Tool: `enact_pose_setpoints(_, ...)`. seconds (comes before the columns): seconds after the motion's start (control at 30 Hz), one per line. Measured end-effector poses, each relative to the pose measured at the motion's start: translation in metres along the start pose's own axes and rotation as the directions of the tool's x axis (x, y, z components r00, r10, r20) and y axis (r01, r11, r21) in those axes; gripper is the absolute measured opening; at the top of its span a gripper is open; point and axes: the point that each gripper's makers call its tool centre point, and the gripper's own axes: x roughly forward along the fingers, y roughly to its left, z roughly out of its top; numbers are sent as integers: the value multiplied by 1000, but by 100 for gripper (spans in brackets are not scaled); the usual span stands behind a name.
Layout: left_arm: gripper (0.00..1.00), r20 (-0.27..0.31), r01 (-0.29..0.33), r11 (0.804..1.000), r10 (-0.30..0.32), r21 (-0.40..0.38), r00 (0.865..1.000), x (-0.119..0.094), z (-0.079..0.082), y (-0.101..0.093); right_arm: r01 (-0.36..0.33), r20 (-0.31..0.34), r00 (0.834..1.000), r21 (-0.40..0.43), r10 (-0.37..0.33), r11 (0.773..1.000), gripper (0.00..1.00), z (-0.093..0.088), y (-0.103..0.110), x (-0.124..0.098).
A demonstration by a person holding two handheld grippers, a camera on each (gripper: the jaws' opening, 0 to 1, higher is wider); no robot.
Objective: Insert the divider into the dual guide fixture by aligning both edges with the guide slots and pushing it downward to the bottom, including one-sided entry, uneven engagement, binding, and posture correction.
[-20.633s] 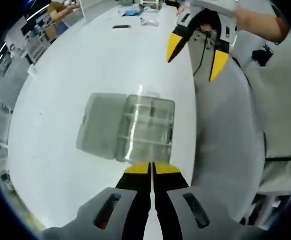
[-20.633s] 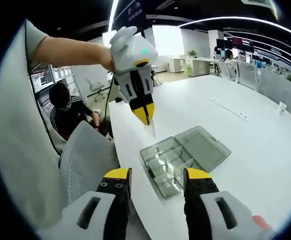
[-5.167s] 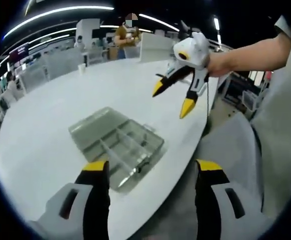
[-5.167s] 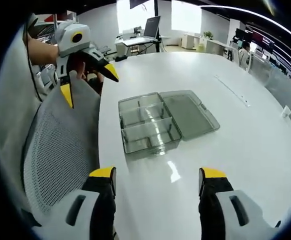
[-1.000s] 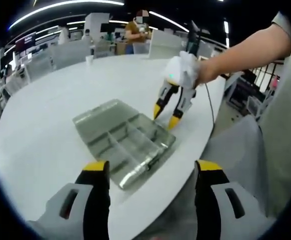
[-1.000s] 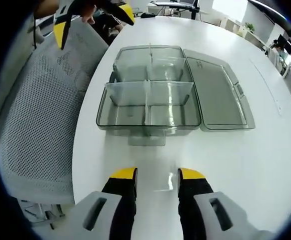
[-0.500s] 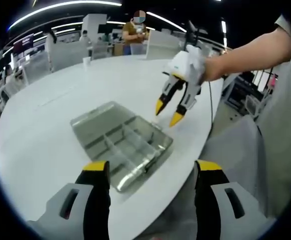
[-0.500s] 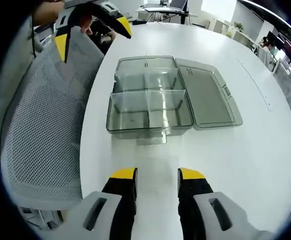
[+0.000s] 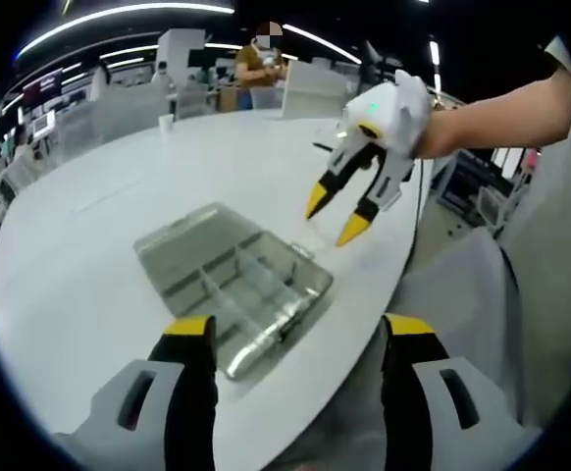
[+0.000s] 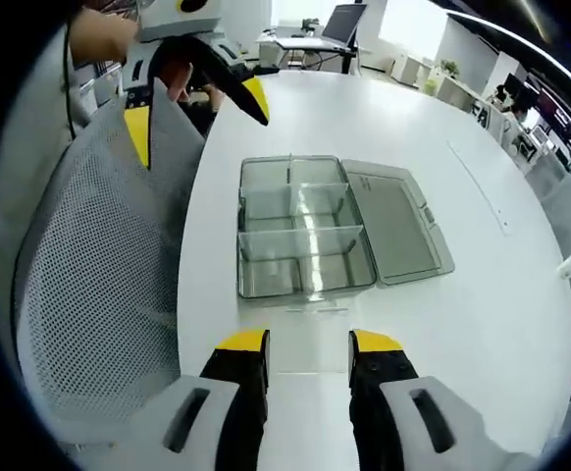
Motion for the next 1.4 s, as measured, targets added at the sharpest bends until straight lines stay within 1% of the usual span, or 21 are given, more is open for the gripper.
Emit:
enact_pose_setpoints(0.13,66,3,4,1000,-4,-3,1000,0,1,-2,19,23,1000,5,-19,1000,27,10,4,-7)
enact_pose_setpoints(0.27,65,7,9,1000,-9,-10,1000,-1,1,-4,34,38,999,-9,-34,999,27,20,9,-12)
enact_pose_setpoints(0.53,64,11,14,1000,-14,-14,1000,-1,2,-9,62,71,996,-19,-61,998,27,39,14,-21)
enact_pose_setpoints(0.73,63,30,13,1000,-12,-26,999,-2,6,-11,85,99,992,-34,-81,996,27,56,18,-28)
enact_pose_setpoints(0.93,60,70,14,997,-9,-70,998,-7,17,-10,98,129,987,-55,-90,994,27,75,29,-34)
enact_pose_setpoints(1.1,58,88,21,997,-14,-77,996,-8,27,-13,106,142,985,-76,-95,991,27,85,35,-36)
enact_pose_setpoints(1.2,57,108,29,996,-21,-79,994,-8,36,-15,120,159,982,-85,-105,989,27,94,36,-41)
enact_pose_setpoints(1.3,54,124,39,995,-28,-89,992,-9,42,-17,132,169,979,-95,-114,987,27,99,36,-43)
enact_pose_setpoints(1.4,52,132,46,994,-32,-100,991,-9,45,-18,139,173,977,-100,-120,985,27,102,37,-45)
